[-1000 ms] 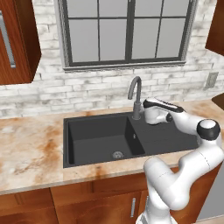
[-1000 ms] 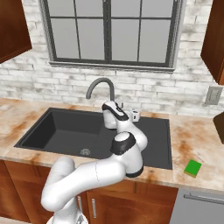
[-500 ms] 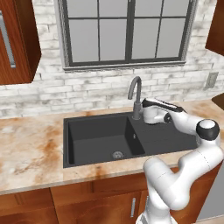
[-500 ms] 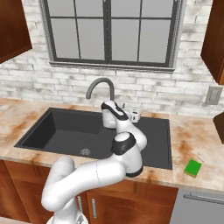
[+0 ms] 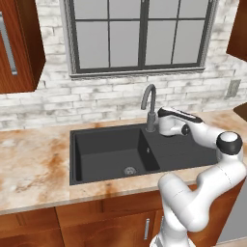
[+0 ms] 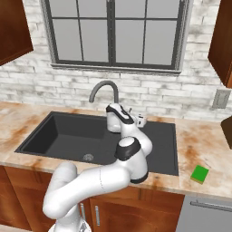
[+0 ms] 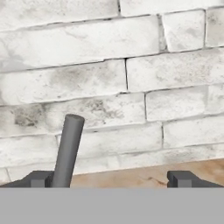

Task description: Soak the sponge with water for a few seconds and then drop it inside the sink.

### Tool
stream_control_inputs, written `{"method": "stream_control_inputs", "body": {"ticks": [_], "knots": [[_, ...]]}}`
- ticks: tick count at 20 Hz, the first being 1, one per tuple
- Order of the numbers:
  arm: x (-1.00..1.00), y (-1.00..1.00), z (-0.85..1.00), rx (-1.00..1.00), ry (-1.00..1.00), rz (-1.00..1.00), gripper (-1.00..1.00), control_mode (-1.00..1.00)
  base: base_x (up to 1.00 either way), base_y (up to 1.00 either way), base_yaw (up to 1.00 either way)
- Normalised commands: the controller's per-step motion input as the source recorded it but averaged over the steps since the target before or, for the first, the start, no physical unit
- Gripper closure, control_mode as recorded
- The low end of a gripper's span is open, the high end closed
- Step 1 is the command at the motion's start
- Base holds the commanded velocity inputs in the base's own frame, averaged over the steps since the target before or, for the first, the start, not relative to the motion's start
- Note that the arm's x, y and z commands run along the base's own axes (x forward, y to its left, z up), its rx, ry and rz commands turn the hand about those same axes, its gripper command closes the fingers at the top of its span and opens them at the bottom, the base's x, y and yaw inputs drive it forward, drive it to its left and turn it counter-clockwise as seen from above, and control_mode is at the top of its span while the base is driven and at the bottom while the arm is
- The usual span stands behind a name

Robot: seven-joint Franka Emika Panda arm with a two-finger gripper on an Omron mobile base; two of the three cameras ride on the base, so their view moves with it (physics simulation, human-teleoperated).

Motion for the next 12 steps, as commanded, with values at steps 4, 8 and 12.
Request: {"method": "stream_control_inputs", "body": {"ticks": [4, 8, 12], "knots": [[0.01, -0.79, -0.11, 0.0, 0.0, -0.1, -1.0, -1.0, 0.0, 0.0, 0.0], [0.0, -0.81, -0.13, 0.0, 0.01, -0.1, -1.0, -1.0, 0.0, 0.0, 0.0], [0.03, -0.8, -0.06, 0.0, 0.01, -0.08, -1.0, -1.0, 0.0, 0.0, 0.0]]}}
